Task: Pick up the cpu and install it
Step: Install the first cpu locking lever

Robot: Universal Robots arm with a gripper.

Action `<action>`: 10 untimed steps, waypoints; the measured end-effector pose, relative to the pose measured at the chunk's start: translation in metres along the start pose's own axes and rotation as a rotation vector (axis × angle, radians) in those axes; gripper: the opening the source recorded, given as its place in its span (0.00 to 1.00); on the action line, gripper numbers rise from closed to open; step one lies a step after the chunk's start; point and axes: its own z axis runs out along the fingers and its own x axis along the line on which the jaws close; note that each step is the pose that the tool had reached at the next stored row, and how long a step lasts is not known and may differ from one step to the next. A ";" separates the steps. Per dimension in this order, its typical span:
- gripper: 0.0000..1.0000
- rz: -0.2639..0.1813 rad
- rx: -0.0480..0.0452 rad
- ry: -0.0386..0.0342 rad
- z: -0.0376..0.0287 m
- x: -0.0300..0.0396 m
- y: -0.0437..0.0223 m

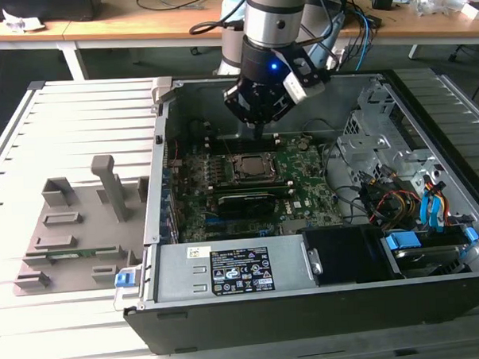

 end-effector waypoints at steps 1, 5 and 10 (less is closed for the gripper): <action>0.11 0.000 0.0021 -0.0027 0.0002 0.0036 0.0002; 0.11 0.000 0.0026 -0.0074 0.0009 0.0168 0.0011; 0.11 0.000 0.0006 -0.0129 0.0056 0.0562 0.0046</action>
